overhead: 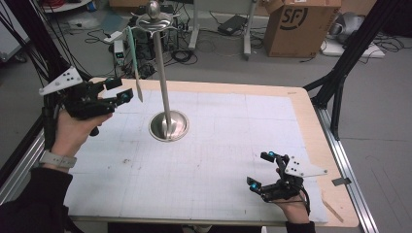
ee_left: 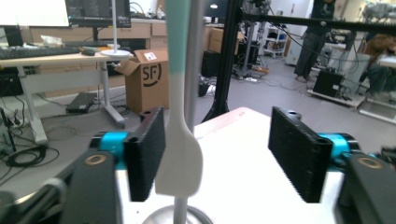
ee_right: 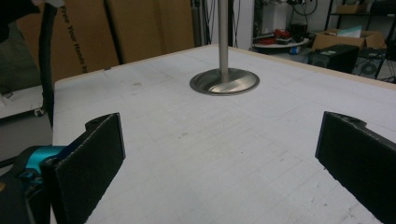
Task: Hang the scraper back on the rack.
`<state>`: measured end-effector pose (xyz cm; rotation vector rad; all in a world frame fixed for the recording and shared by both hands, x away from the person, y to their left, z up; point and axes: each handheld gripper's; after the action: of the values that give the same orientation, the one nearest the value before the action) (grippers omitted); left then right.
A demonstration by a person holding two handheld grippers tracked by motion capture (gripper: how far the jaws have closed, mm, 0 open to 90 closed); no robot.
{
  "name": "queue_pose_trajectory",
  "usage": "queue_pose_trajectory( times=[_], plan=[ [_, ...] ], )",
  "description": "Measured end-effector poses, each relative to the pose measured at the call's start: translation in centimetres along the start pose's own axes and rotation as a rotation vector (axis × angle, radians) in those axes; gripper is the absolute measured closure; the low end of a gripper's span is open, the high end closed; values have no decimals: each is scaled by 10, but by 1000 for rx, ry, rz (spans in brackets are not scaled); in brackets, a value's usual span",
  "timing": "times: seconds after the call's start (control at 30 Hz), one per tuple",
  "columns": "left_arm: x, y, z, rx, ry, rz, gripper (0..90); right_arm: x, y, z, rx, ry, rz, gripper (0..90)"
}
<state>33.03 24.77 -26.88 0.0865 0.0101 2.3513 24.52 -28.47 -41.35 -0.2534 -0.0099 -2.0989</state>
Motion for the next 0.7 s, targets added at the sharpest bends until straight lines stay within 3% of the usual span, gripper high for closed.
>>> queue_pose_trajectory(
  times=[0.13, 0.27, 0.33, 0.4, 0.63, 0.7],
  plan=[
    [12, 15, -14, -77, 21, -13, 164, -2, 0, 1, -2, -1, 2, 3],
    [20, 24, -25, -77, 25, -103, 75, -6, -2, 1, 0, -7, 15, 3],
    [23, 30, -30, -90, 17, -125, 17, -7, -1, 0, -1, -9, 15, 3],
    [26, 36, -36, -106, 6, -139, 16, -6, 0, 0, -1, -8, 11, 3],
    [32, 50, -58, -99, 2, -142, 17, -7, 0, -2, -9, -16, 7, 3],
    [37, 52, -65, -99, 7, -110, 16, -7, 0, -2, -5, -17, 6, 3]
  ],
)
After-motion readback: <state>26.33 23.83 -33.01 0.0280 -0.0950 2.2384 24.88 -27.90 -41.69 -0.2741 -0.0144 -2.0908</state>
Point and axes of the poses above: each handheld gripper's, and its own axes: x roughly backward along the jaws, z roughly out of its top, y roughly to its right, and after that the axes turned 3 degrees about z, right-handed
